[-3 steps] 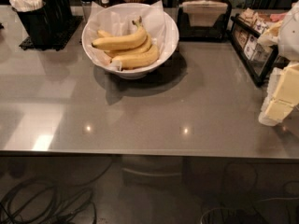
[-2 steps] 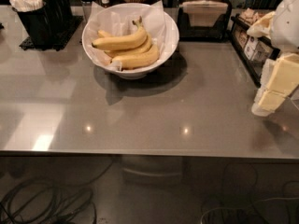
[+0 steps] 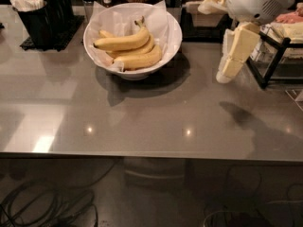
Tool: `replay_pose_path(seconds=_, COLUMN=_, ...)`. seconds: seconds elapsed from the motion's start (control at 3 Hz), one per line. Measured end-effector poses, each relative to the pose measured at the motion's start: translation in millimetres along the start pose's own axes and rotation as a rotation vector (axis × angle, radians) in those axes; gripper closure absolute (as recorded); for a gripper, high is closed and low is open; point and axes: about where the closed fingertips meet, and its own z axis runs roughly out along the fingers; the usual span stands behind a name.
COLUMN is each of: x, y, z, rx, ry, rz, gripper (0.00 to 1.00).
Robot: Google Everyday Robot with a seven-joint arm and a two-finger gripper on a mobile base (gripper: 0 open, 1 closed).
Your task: Pick banana from white bowl
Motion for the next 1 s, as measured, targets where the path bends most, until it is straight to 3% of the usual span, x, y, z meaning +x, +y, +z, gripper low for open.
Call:
replay_pose_path(seconds=0.33, x=-33, y=-28, z=25, rx=-0.054, ry=-0.09, rz=-0.079, gripper=0.0)
replay_pose_path(seconds=1.0, x=-37, y=-46, z=33, rx=-0.048, ry=-0.108, rz=-0.106, gripper=0.0)
